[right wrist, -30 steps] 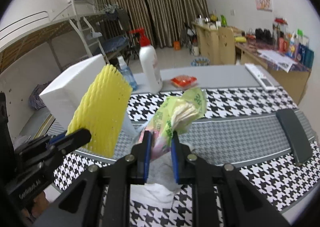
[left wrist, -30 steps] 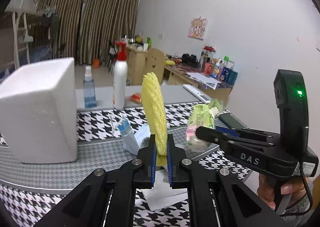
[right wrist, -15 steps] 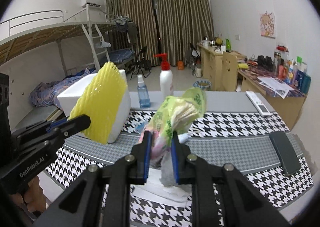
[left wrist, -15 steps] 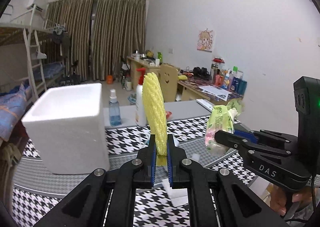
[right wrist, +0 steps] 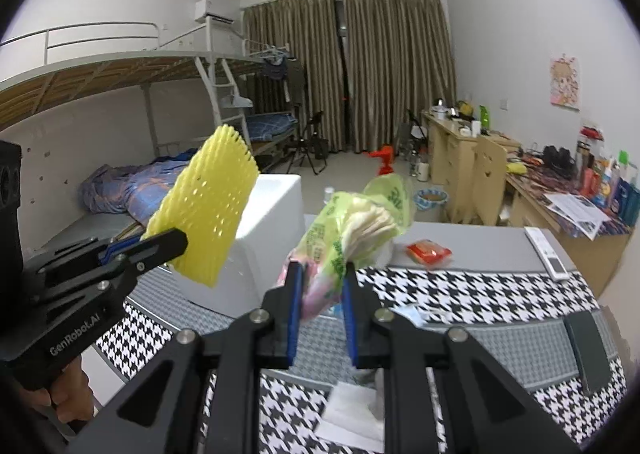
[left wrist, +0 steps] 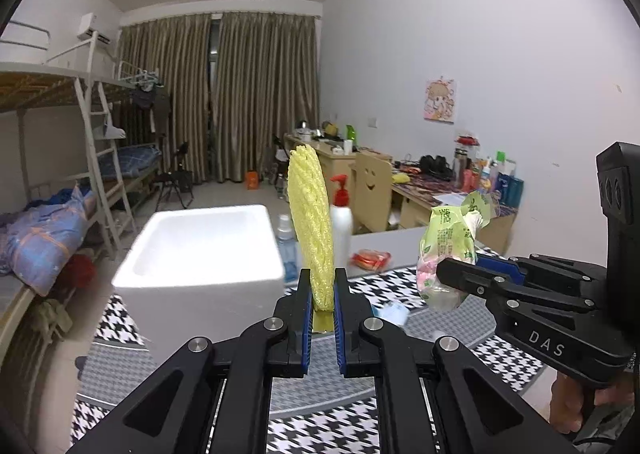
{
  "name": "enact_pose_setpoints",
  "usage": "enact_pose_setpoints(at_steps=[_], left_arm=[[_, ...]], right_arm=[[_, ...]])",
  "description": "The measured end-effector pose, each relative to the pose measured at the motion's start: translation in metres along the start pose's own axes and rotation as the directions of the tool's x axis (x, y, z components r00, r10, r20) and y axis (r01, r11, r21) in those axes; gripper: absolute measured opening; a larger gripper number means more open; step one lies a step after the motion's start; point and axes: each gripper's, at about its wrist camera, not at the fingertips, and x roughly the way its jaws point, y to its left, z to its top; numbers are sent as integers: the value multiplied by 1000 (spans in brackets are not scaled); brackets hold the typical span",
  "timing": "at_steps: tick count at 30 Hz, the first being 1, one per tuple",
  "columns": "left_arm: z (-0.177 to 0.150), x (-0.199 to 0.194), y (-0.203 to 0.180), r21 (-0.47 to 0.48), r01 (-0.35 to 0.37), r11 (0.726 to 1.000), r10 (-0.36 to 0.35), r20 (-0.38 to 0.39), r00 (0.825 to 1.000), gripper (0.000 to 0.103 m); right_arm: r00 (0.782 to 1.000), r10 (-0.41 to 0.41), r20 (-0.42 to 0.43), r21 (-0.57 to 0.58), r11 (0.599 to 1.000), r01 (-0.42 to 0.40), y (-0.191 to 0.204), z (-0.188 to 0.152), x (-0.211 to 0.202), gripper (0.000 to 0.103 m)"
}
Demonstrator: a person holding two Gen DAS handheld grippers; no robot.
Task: Organize soft objects
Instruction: 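Lift the sponge and snack bag and carry both over the white foam box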
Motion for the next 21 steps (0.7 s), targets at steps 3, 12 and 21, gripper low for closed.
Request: enact_pose_setpoints(at_steps=[3,12,21], left_arm=[[5,2,9,-11,-35,999,35,7,999,10],[15,7,39,-33,-101,994,102,15,995,10],[17,6,71,-62,-177,982,178,17,984,10]], right_arm=[[1000,20,-7,-14,1000,-20,6,7,10,22],[997,70,-13,-51,996,-71,26,28,41,22],[984,166,-59,-90,981,-171,53,45,73,22]])
